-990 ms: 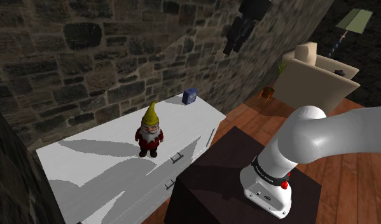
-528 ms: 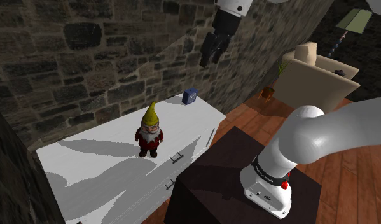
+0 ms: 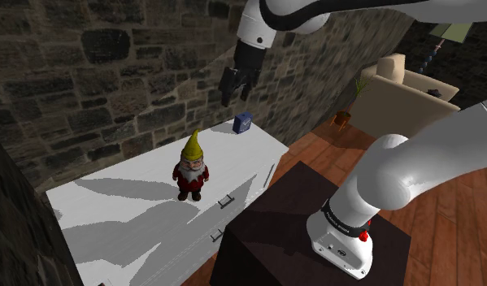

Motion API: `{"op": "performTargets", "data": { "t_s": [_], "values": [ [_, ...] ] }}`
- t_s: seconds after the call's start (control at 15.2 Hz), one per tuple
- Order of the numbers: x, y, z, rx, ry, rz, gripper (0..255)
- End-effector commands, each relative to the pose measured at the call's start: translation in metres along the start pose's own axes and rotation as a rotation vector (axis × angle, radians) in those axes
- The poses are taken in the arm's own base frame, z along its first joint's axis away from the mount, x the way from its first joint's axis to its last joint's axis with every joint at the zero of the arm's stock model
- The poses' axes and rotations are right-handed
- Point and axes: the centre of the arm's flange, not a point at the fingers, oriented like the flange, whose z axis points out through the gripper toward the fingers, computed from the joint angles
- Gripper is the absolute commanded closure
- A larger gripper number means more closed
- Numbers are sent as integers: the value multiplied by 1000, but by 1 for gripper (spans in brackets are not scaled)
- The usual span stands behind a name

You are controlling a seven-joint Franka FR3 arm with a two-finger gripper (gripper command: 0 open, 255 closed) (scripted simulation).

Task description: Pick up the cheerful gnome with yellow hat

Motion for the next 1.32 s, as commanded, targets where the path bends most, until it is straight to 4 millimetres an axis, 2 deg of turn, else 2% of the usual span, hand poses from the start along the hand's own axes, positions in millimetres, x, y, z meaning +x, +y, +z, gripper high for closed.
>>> {"op": "performTargets", "data": {
  "t_s": [0.0, 0.59, 1.06, 1.19, 1.25],
  "values": [
    [14, -13, 20, 6, -7, 4, 0],
    [76, -59, 110, 32, -42, 19, 0],
    [74, -55, 146, 32, -42, 19, 0],
    [74, -55, 149, 32, -42, 19, 0],
    [74, -55, 150, 32, -42, 19, 255]
  ]
}}
